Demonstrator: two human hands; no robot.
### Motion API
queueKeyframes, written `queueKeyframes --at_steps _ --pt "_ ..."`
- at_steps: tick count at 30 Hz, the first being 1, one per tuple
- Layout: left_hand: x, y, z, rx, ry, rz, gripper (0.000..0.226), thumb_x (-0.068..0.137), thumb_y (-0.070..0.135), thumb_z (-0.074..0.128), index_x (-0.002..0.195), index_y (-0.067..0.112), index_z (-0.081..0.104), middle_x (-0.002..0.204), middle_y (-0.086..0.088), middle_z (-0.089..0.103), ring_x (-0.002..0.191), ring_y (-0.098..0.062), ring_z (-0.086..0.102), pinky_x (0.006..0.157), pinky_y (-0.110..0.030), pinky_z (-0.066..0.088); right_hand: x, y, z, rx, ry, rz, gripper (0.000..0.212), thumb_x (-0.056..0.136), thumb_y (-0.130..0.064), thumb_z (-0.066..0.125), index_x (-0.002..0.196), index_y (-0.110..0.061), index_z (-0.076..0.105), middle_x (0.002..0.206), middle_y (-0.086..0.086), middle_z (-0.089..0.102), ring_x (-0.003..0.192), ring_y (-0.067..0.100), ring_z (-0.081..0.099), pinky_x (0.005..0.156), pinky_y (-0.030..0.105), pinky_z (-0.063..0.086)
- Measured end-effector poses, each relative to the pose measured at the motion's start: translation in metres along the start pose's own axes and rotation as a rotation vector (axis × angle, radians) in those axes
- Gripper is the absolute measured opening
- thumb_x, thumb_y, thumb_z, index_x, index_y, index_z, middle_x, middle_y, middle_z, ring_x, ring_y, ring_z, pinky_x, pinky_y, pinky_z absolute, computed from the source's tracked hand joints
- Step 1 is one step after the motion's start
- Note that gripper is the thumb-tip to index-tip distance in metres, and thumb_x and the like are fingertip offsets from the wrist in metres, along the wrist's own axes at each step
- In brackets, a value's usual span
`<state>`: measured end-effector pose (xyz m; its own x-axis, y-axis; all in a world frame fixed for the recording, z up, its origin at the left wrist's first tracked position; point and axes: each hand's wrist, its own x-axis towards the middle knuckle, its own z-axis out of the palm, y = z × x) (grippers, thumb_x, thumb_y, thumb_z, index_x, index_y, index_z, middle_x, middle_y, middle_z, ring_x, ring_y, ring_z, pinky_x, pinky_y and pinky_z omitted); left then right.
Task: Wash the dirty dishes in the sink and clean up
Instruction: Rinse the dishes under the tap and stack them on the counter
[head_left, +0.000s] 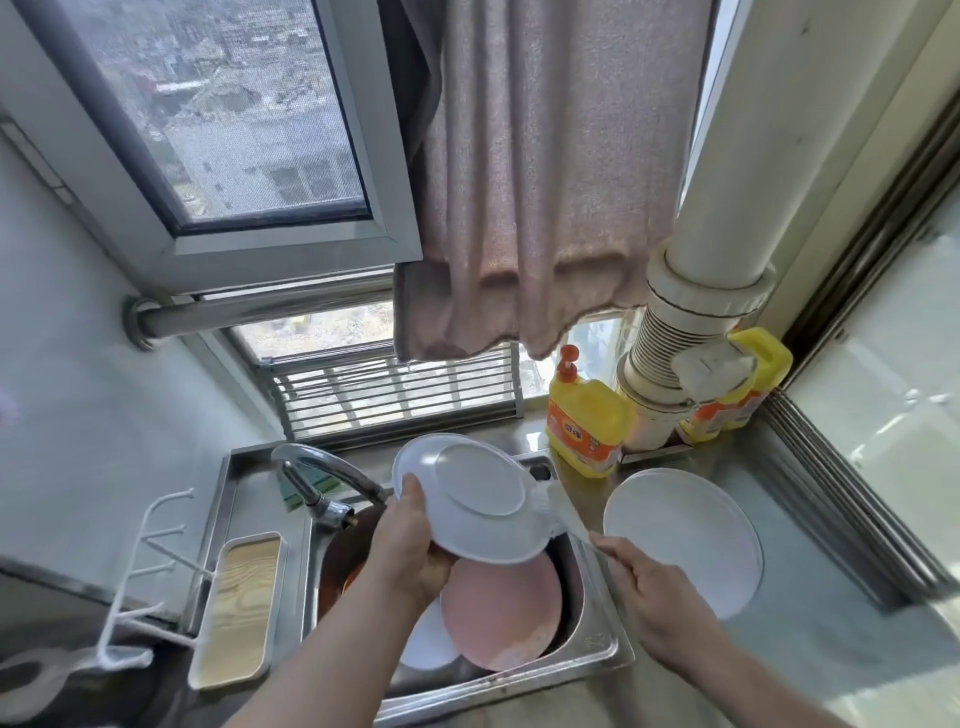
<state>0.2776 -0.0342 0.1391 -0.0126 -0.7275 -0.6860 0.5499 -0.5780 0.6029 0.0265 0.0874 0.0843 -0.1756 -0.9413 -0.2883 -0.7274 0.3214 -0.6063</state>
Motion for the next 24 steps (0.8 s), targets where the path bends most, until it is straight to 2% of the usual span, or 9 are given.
queueKeyframes --at_steps 2,5,8,13,16,18,20,22,24 --pt "0.004 0.000 -0.001 0.010 0.014 0.030 0.047 0.110 0.045 0.043 0.147 0.016 0.048 0.124 -0.018 0.071 0.108 -0.040 0.069 0.080 -0.053 0.061 -0.012 -0.013 0.014 0.057 -0.081 -0.053 0.038 0.107 -0.039 0.046 0.133 -0.067 0.050 0.122 -0.024 0.072 0.109 0.003 0.068 0.096 0.026 0.051" --pt "0.008 0.006 -0.009 0.072 -0.002 0.074 0.047 0.109 0.049 0.044 0.145 0.019 0.051 0.124 -0.017 0.072 0.109 -0.041 0.070 0.078 -0.055 0.062 -0.021 -0.018 0.024 0.150 -0.066 -0.047 0.042 0.106 -0.039 0.049 0.119 -0.079 0.048 0.116 -0.025 0.073 0.106 -0.001 0.068 0.098 0.026 0.051" --pt "0.007 0.012 -0.022 0.149 -0.070 0.072 0.048 0.105 0.053 0.048 0.141 0.022 0.057 0.123 -0.015 0.075 0.109 -0.040 0.073 0.076 -0.053 0.063 0.005 -0.015 0.004 0.231 0.011 0.052 0.026 0.107 -0.046 0.045 0.123 -0.062 0.058 0.117 -0.024 0.072 0.111 0.008 0.068 0.099 0.030 0.051" --pt "-0.006 0.010 -0.024 0.389 -0.248 0.089 0.047 0.097 0.048 0.059 0.133 0.017 0.064 0.122 -0.018 0.074 0.110 -0.041 0.072 0.091 -0.062 0.058 0.051 -0.054 -0.025 0.277 0.021 0.010 0.032 0.109 -0.041 0.042 0.135 -0.043 0.060 0.126 -0.014 0.067 0.116 0.012 0.060 0.094 0.027 0.041" --pt "-0.013 0.002 -0.019 0.562 -0.305 0.144 0.033 0.102 0.039 0.058 0.127 0.020 0.067 0.112 -0.011 0.079 0.098 -0.030 0.076 0.075 -0.046 0.061 0.052 -0.090 -0.025 0.354 -0.044 -0.147 0.032 0.109 -0.033 0.045 0.135 -0.035 0.064 0.130 -0.019 0.064 0.123 0.004 0.057 0.102 0.023 0.041" --pt "-0.014 -0.004 -0.019 0.680 -0.320 0.172 0.025 0.105 0.035 0.058 0.127 0.026 0.067 0.111 -0.007 0.079 0.099 -0.028 0.076 0.075 -0.045 0.061 0.039 -0.104 -0.018 0.371 -0.051 -0.204 0.030 0.108 -0.037 0.048 0.134 -0.038 0.062 0.126 -0.020 0.064 0.119 0.002 0.058 0.101 0.024 0.044" --pt "-0.014 -0.009 -0.022 0.824 -0.381 0.198 0.020 0.105 0.038 0.061 0.123 0.034 0.070 0.109 -0.005 0.079 0.099 -0.027 0.076 0.083 -0.048 0.061 0.035 -0.101 -0.012 0.445 0.084 -0.114 0.030 0.104 -0.050 0.052 0.130 -0.036 0.062 0.120 -0.014 0.065 0.114 0.010 0.061 0.093 0.030 0.046" --pt "-0.018 -0.015 -0.025 1.121 -0.473 0.284 0.016 0.104 0.042 0.061 0.116 0.045 0.071 0.094 -0.002 0.076 0.084 -0.013 0.069 0.076 -0.027 0.055 0.040 -0.089 -0.014 0.553 0.175 0.114 0.045 0.095 -0.069 0.052 0.125 -0.037 0.060 0.113 -0.007 0.068 0.102 0.020 0.064 0.082 0.035 0.049" --pt "-0.025 -0.024 -0.024 1.422 -0.521 0.388 0.020 0.105 0.038 0.061 0.115 0.054 0.067 0.075 0.012 0.067 0.070 0.000 0.056 0.063 -0.010 0.040 0.045 -0.077 -0.017 0.694 0.119 0.320 0.054 0.088 -0.080 0.053 0.122 -0.039 0.060 0.104 0.002 0.072 0.076 0.022 0.064 0.058 0.031 0.048"
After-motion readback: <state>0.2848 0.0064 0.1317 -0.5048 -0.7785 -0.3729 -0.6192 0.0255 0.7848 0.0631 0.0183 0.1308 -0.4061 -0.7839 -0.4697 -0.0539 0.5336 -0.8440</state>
